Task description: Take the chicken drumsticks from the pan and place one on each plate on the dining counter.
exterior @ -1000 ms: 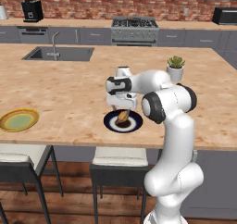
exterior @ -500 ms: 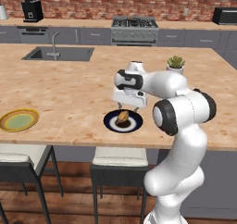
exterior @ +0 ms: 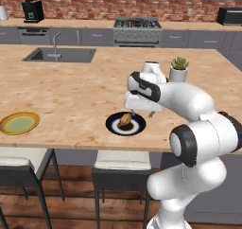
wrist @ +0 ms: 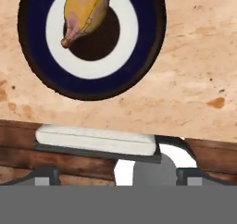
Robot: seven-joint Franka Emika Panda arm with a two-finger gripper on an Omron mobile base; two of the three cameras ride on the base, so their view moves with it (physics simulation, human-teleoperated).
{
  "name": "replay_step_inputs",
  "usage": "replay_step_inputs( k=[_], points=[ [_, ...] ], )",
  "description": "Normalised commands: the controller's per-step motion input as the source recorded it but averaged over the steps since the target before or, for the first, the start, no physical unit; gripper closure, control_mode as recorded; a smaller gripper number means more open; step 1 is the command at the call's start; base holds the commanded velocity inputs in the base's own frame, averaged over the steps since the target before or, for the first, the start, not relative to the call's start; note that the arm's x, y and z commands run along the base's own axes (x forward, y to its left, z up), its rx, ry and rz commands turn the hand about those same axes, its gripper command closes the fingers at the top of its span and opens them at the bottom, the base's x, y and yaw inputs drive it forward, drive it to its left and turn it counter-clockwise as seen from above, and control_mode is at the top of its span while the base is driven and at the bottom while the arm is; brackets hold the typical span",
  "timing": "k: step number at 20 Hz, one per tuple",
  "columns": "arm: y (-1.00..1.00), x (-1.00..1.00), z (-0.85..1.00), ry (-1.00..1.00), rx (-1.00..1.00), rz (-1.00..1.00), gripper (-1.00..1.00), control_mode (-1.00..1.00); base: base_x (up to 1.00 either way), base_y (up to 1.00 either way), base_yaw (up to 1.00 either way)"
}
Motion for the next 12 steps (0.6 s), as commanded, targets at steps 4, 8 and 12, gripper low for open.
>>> replay_step_inputs(
  k=[4,8,12],
  points=[
    [-0.37,-0.84,0.22,-0.33,0.00,0.29,-1.00,-1.00,0.00,0.00,0.00],
    [-0.29,-0.63,0.33,-0.32,0.00,0.20,-1.00,-1.00,0.00,0.00,0.00],
    [-0.20,-0.59,0.27,-0.22,0.00,0.15,-1.00,-1.00,0.00,0.00,0.00]
  ],
)
